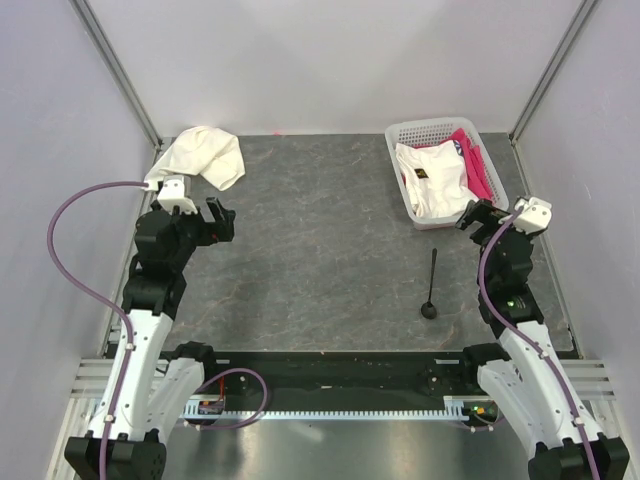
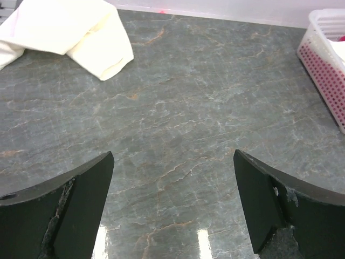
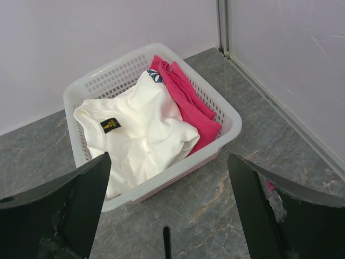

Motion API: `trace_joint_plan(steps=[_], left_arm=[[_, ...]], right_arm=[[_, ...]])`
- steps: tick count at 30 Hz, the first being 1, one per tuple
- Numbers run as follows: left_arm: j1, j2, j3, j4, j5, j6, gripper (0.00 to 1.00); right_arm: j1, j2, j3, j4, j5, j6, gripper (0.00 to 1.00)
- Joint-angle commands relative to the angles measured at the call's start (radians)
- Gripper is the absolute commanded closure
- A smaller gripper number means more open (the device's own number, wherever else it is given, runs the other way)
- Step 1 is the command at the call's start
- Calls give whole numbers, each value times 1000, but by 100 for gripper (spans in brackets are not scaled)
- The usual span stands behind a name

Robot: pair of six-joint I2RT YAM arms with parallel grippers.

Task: Fold the napkin, place the utensils inside, and roll it up
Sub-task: Move the napkin to the centre of the board

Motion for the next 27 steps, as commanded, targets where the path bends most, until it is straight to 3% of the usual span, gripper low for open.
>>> trace_joint_plan(steps=[1,8,13,17,23,27], left_arm=[[3,14,35,5,-69,-1,0],[3,-7,12,16,-130,7,0],[3,57,18,26,-95,-1,0],[4,225,93,16,-125,-61,0],[6,510,233,95,-318,-50,0],[39,650,300,164,-294,-125,0]], right_arm=[[2,-11,2,12,19,2,2],[2,25,20,6,-4,2,2],[2,36,42,-20,-10,10,2],[2,45,65,-52,-24,16,2],[2,69,91,-77,-10,24,2],[2,89,106,-86,-21,36,2]])
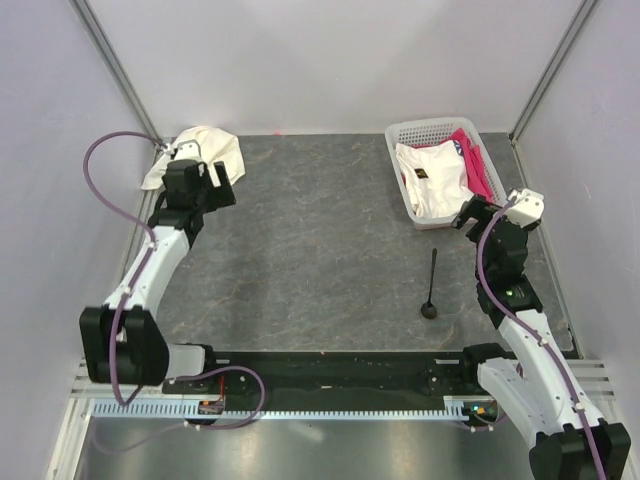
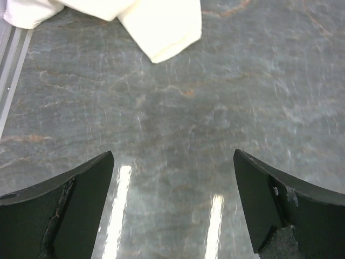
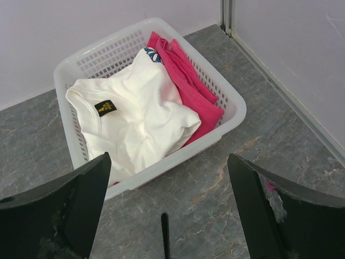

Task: Fold the napkin, place the utensils inside, and roll it up
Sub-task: Move the napkin to the centre of the board

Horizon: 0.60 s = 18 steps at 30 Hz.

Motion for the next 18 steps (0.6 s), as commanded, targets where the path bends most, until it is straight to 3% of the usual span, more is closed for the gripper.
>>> trace_joint_plan(steps=[1,5,10,18], left_arm=[[39,126,84,134,-42,-112,0],[89,249,73,319,-40,-207,0],[126,475,207,293,9,-296,0],[134,645,329,349,-25,-359,0]], right_arm=[[1,21,59,-10,-19,19,2],[1,29,66,-21,-57,19,2],[1,7,63,-39,-62,17,2],[2,13,66,-39,-57,19,2]])
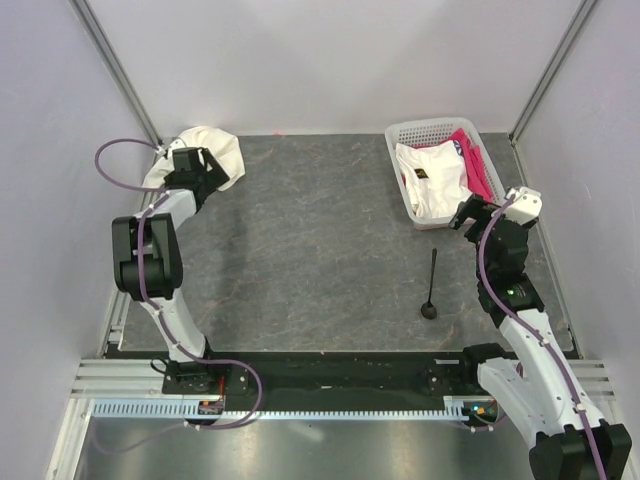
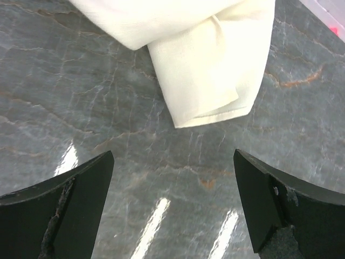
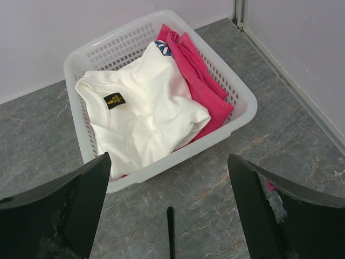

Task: Fold the napkin, place the utensils inside, and roll it up
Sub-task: Move the napkin to the centre of the board

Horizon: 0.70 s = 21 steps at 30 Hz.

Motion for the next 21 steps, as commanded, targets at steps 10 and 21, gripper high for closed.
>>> trace_joint_plan(steps=[10,21], left_arm=[[10,217,260,-8,-55,-115,27],[10,260,302,-109,0,-242,35]], right_arm=[[2,68,58,5,-1,0,2],[1,88,69,5,6,8,2]])
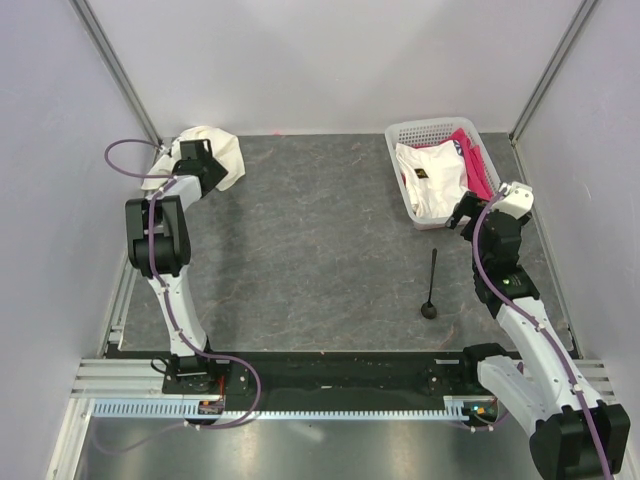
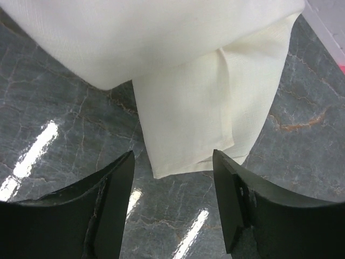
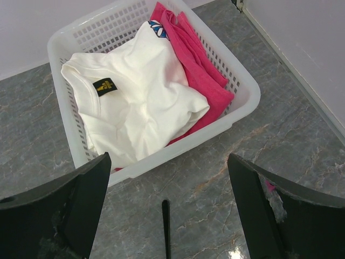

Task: Fold the napkin, place the utensils inside, and roll it up
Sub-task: Move the napkin to the centre of the board

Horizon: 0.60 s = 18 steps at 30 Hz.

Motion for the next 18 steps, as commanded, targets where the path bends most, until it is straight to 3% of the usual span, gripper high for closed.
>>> trace_joint_plan(steps=[1,6,12,14,15,18], left_arm=[[7,15,44,-33,8,-92,37],[8,60,102,-81,11,-116,48],[8,103,144,-130,28,-161,50],[7,106,141,-134,34,-175,58],[8,107,138,-134,34,-179,70],[7,104,129,-131,66,-181,88]], right_arm=[[2,-1,48,18,7,8,2],[2,-9,48,-8,5,10,2],[2,-18,48,-13,10,8,2],[1,-18,48,-14,10,10,2],[2,-18,48,-13,11,8,2],[1,-15,48,-18,10,10,2]])
